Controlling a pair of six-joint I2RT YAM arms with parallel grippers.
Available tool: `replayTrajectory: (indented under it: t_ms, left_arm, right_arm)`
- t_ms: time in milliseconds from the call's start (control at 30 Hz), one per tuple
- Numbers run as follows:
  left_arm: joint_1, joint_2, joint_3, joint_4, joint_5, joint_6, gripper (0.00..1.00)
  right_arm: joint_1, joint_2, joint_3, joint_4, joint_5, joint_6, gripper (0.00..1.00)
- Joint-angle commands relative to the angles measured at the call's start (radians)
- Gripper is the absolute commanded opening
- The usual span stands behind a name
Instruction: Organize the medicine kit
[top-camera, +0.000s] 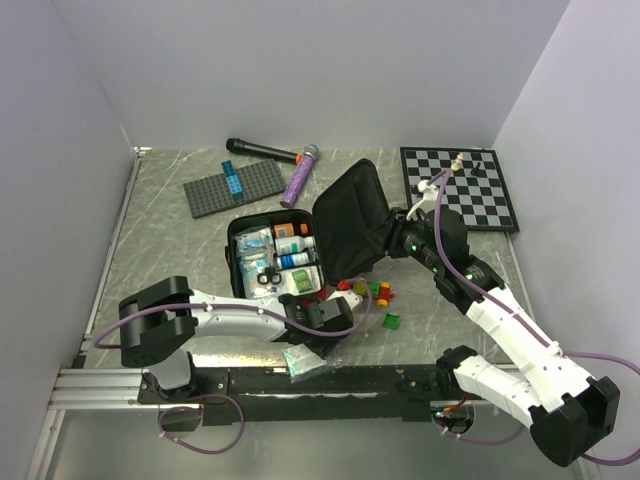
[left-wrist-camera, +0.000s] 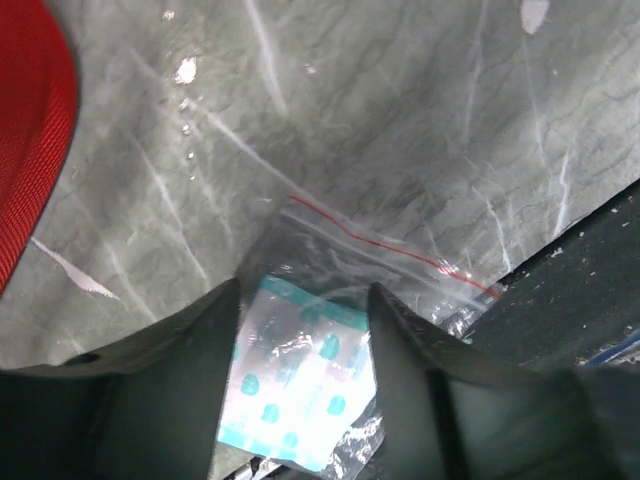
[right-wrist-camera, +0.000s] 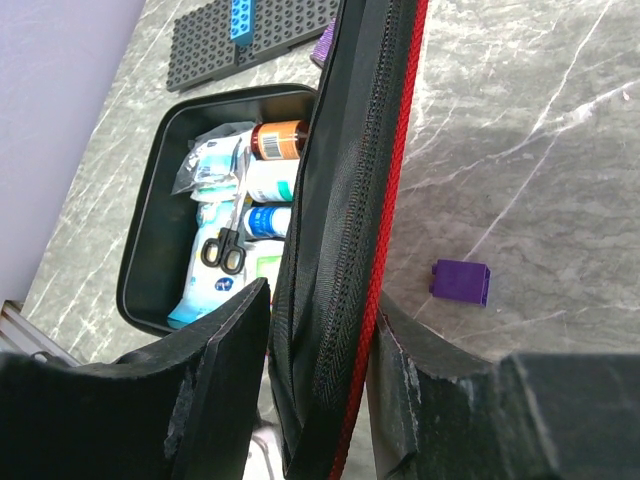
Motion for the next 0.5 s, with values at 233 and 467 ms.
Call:
replayTrajectory:
  t_ms: [233,467]
  left_arm:
    - [-0.052,0.095,0.022,-0.054,-0.038,0.039,0.39]
    - [-0.078,0.129,0.022,-0.075,-0.085,0.026,0.01]
  right_arm:
    - [0.002,-0.002,0.016,0.003,-0.003,-0.001,0.48]
    - [0.002,-0.005,0.018,-0.004,-0.001,0.0,0.48]
